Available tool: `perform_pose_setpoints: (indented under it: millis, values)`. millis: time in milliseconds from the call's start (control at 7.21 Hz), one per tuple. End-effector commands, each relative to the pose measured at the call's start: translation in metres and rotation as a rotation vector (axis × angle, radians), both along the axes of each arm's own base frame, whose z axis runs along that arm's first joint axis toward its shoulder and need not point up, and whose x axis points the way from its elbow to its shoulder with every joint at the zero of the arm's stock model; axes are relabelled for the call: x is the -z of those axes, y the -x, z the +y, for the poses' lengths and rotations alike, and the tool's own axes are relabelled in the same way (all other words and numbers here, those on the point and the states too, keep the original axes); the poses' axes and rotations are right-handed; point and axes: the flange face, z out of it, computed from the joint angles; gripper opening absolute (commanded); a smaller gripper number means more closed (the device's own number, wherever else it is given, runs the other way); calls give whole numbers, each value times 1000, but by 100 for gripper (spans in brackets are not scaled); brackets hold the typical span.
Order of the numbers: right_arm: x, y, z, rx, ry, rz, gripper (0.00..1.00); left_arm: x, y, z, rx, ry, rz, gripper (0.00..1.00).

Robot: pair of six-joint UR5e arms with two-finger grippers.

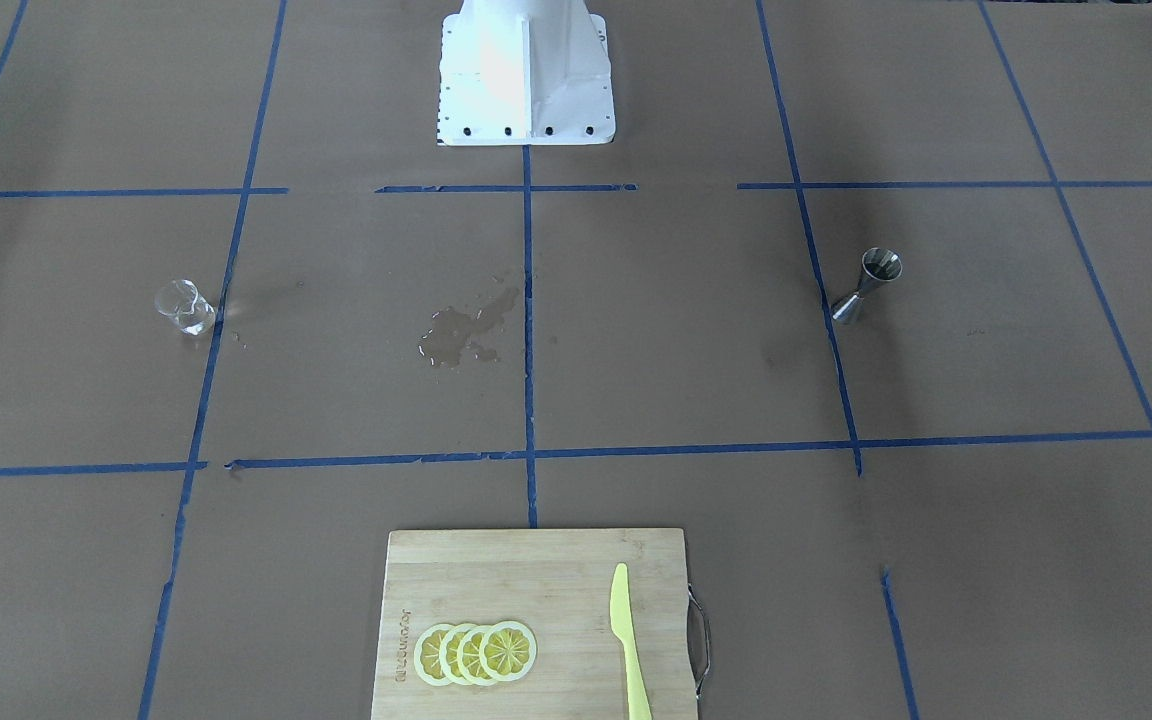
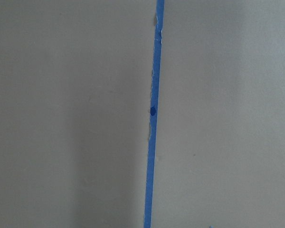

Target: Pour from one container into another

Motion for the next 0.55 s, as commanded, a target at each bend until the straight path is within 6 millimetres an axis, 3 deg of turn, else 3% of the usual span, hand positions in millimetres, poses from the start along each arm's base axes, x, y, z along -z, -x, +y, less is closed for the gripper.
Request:
perform_pose_setpoints:
  millis: [0, 139, 277, 416]
  values:
    - [-7, -4, 1, 3, 5, 34, 100, -4, 7, 21, 21, 24, 19, 100]
    - [-2, -4, -1, -17, 15, 40, 100, 0, 7, 22, 23, 17, 20, 100]
    - [21, -4, -16, -66, 16, 41, 100, 0, 7, 21, 23, 17, 20, 100]
    - [35, -4, -19, -76, 6, 35, 100, 0, 7, 21, 23, 16, 20, 100]
